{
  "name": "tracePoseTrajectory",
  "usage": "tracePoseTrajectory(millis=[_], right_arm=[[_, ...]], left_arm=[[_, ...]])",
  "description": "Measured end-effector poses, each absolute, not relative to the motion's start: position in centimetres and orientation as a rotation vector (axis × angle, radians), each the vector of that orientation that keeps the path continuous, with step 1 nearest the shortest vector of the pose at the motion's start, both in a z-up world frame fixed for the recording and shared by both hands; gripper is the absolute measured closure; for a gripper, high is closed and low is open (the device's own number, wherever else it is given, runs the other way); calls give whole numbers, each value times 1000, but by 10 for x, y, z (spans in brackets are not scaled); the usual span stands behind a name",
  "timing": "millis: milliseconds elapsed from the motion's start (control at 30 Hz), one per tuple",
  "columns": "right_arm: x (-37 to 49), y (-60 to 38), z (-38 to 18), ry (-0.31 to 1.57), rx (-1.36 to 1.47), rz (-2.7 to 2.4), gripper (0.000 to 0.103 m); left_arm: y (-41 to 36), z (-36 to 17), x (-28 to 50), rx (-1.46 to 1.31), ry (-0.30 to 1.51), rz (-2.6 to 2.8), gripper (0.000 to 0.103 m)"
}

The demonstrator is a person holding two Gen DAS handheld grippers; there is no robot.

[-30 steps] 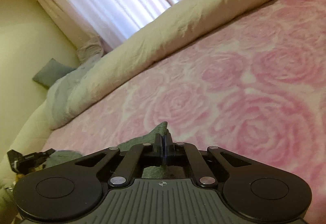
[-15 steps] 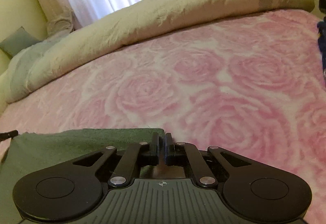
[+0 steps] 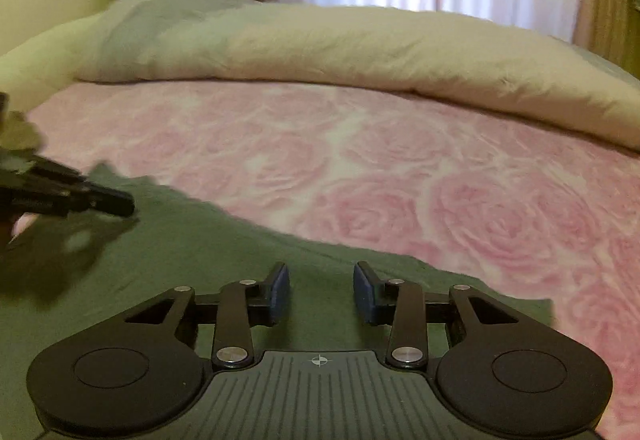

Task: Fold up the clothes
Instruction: 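Lower the folded hem onto the t-shirt and open both grippers, then withdraw both open grippers from the folded t-shirt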

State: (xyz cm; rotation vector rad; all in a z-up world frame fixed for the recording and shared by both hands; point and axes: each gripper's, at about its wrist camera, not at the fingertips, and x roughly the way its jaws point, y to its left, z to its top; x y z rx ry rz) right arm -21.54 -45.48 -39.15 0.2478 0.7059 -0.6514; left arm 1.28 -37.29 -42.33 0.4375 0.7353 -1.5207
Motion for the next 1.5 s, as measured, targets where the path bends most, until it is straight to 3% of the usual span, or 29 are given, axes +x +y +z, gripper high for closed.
tracePoseTrajectory(millis=[233, 500, 867, 1133, 1300, 1500], right_arm=[[-233, -474, -392, 647, 369, -755, 63], [-318, -383, -353, 622, 361, -808, 63], [-393, -281, -387, 795, 361, -923, 63], [-388, -263, -358, 642, 403, -897, 63], [-377, -275, -392, 712, 479, -969, 63], [-408, -252, -387, 736, 538, -996, 63]], left_arm=[[-364, -413, 16, 402, 658, -1412, 100], [-243, -373, -7, 441, 648, -1359, 96], [-92, -394, -16, 312, 841, -1116, 99], [-89, -366, -35, 346, 680, -1120, 96], [-98, -398, -25, 337, 800, -983, 93], [-73, -377, -48, 355, 864, -905, 93]])
